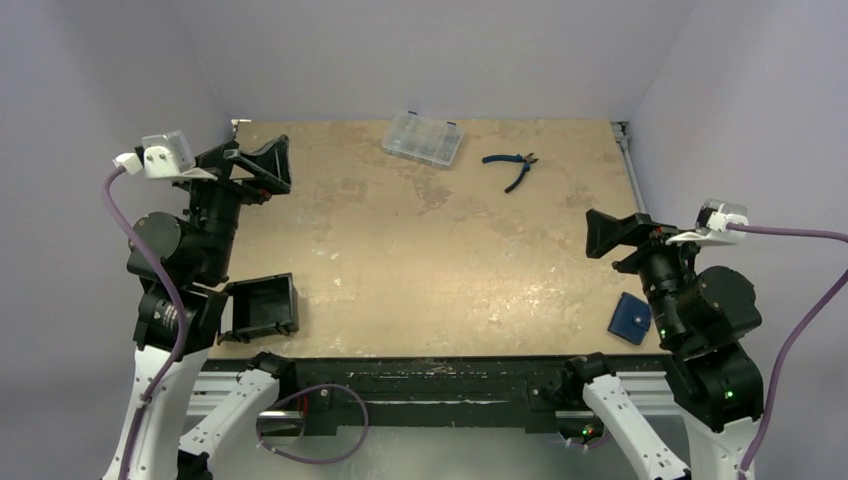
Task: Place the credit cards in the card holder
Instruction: Move the card holder to the center of the board.
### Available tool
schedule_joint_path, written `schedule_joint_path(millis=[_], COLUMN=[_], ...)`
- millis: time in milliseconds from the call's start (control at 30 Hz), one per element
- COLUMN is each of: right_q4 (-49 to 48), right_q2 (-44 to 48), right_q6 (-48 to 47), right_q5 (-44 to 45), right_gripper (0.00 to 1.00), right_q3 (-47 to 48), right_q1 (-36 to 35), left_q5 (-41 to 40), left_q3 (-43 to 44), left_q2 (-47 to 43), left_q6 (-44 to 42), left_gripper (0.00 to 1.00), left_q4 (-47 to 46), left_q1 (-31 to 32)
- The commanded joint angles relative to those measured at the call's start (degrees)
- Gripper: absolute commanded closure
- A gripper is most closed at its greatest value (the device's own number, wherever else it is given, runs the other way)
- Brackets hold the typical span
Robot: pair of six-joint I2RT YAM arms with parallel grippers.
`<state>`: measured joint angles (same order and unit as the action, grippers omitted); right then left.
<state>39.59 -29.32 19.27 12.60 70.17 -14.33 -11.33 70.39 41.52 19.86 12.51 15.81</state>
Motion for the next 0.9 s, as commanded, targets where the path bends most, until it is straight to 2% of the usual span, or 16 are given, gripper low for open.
schedule_joint_path(millis=[0, 200, 333, 467, 667, 733, 867], right_q4=[4.5, 3.5, 1.6, -0.4, 1.0, -1.5, -3.8], right_q2=[-2.9, -3.1, -3.9, -8.5, -19.9, -19.9, -19.0], right_q6=[2.4, 2.1, 4.3, 13.4, 26.9, 30.1, 32.6], right_q5=[3.6, 5.2, 2.4, 5.8, 15.7, 14.2, 12.5], right_gripper=[0.01, 0.01, 0.01, 0.01, 0.01, 0.01, 0.01], right_q3=[3.5, -0.8, -5.8, -12.7, -20.1, -23.5, -28.9], right_q1=[-0.1, -0.1, -0.1, 0.0, 1.2, 4.8, 19.7], left_q5=[2.2, 7.8, 10.4, 10.8, 5.6, 4.7, 1.9], left_q3=[-1.1, -3.8, -5.0, -6.1, -9.9, -11.9, -15.0], left_q2=[0.6, 2.7, 4.7, 7.1, 7.5, 7.4, 7.3], left_q6=[-1.7, -0.5, -0.4, -2.0, -5.3, -5.9, -8.5], left_gripper=[0.0, 0.0, 0.0, 0.0, 0.0, 0.0, 0.0], left_q4=[-1.4, -4.6, -6.6, -7.2, -8.7, -9.9, -11.6], left_q1=[-0.1, -0.1, -0.1, 0.3, 4.7, 6.6, 10.1])
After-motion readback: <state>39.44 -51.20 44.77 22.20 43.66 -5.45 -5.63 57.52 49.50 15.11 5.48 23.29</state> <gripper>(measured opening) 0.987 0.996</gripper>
